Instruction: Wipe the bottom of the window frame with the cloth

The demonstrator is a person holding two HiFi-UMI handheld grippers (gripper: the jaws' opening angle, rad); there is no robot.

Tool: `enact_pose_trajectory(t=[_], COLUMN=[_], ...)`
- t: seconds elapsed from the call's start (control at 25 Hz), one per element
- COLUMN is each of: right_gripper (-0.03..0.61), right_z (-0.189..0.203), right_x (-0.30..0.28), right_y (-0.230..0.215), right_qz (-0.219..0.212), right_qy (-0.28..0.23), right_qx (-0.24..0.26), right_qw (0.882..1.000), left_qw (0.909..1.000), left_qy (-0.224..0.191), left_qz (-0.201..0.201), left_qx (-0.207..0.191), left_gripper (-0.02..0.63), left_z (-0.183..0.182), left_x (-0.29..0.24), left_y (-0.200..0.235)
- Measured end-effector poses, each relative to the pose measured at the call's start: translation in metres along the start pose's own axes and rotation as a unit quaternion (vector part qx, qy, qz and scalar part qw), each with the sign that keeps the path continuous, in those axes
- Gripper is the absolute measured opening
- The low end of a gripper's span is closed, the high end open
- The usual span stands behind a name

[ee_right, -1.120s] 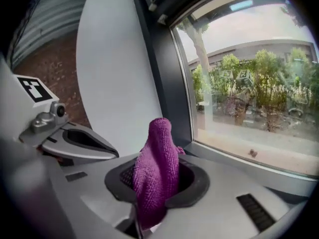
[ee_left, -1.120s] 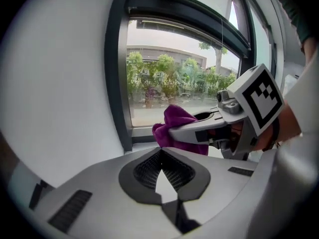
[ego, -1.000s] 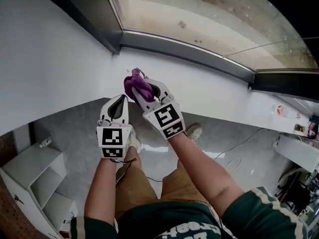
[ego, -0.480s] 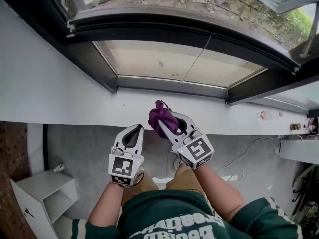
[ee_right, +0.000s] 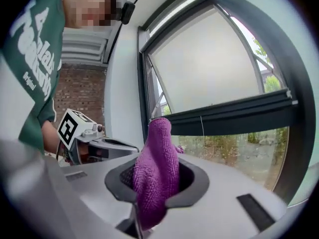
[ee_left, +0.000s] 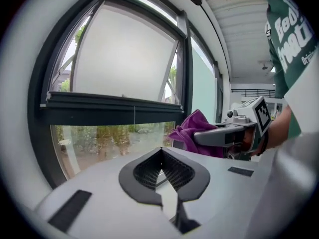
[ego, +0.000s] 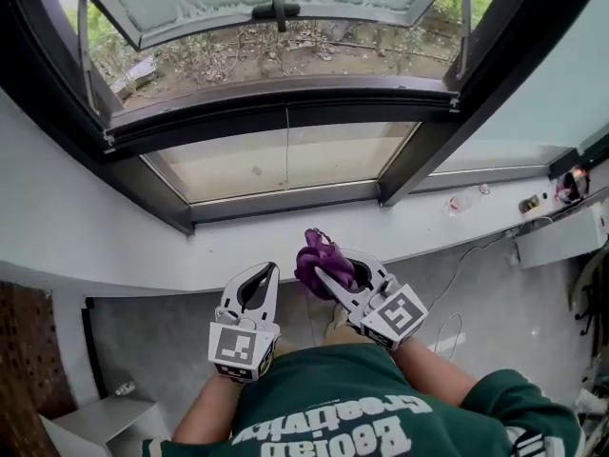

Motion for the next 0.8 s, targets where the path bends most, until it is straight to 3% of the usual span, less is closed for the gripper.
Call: enact_pose_trajectory(t=[0.32, 0.52, 0.8], right_gripper=[0.094, 0.094, 0.094], right_z=[-0.026, -0.036, -0.033], right_x=[0.031, 0.037, 0.035], right_y=[0.007, 0.009, 0.010], right_qz=[0.045, 0.057, 0.055], right_qy=[-0.022, -0.016, -0.025], right_qx=[0.048, 0.083, 0.064], right_qw=[0.998, 0.995, 0.996], left_qw=[0.9972, 0.9964, 0.9967], left_qy=[-0.039, -0.047, -0.044], left_qz=[0.063, 0.064, 0.060], left_qx=[-0.012, -0.028, -0.032], left_gripper=[0.008, 0.008, 0.008], left_z=[-0.035, -0.043, -0.045], left_x=[0.006, 0.001, -0.003], left_y=[-0.020, -0.021, -0.015])
Point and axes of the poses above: the fingertips, and each gripper's own axes: x backward along the fingers, y to its left, z out of its underside, the point moved 6 cm from there along x, backward along the fingers, and after that the axes turned 15 degrees about -z, right-handed, at the moved point
